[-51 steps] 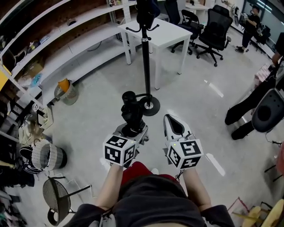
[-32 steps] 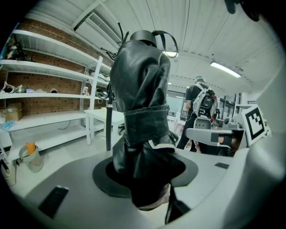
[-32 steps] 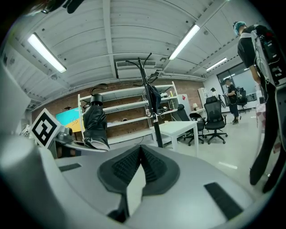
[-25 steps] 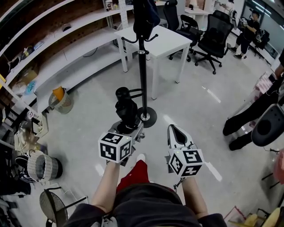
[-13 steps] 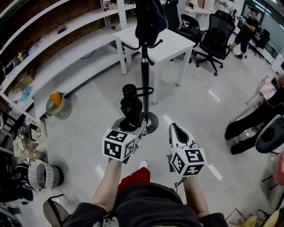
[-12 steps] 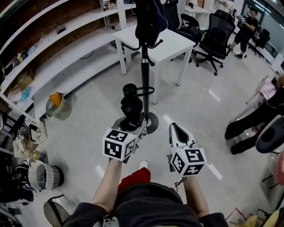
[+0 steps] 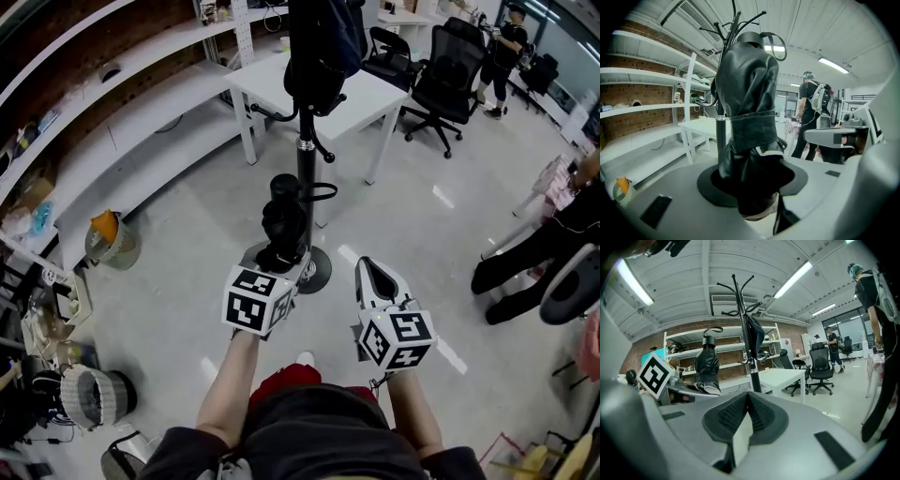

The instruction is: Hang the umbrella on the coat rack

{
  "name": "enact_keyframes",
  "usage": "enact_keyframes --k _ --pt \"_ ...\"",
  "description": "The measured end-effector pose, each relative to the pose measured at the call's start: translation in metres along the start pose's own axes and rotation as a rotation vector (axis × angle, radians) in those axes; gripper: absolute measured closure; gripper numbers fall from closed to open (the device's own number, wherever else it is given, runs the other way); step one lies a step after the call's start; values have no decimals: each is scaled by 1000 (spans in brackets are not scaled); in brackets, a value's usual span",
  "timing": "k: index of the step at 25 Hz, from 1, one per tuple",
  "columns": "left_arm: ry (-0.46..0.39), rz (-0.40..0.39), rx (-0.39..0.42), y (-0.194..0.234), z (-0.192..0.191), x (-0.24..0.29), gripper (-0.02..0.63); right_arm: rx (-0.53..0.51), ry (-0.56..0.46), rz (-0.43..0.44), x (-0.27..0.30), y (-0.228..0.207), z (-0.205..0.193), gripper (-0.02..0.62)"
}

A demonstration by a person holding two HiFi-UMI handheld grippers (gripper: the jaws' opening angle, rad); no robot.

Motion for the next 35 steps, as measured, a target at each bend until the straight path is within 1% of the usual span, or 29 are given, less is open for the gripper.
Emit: enact_keyframes --k 7,15,25,35 --pt "18 -15 -11 18 -4 31 413 3 53 -28 16 -5 -13 577" --pt "46 -14 4 32 12 62 413 12 70 -53 33 -22 -6 577" --pt "103 37 10 36 25 98 413 19 67 -31 57 -59 11 577" --pt "172 95 -10 40 17 121 413 31 106 28 81 -80 11 577"
Point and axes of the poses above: the fingertips, and each gripper's own axes: x forward along the fingers, y to its left, z out of its top, the point moved 8 cm from there along -x, backward along the fingers, and after that the axes turned 5 degrees about y, right-handed, at the moved point
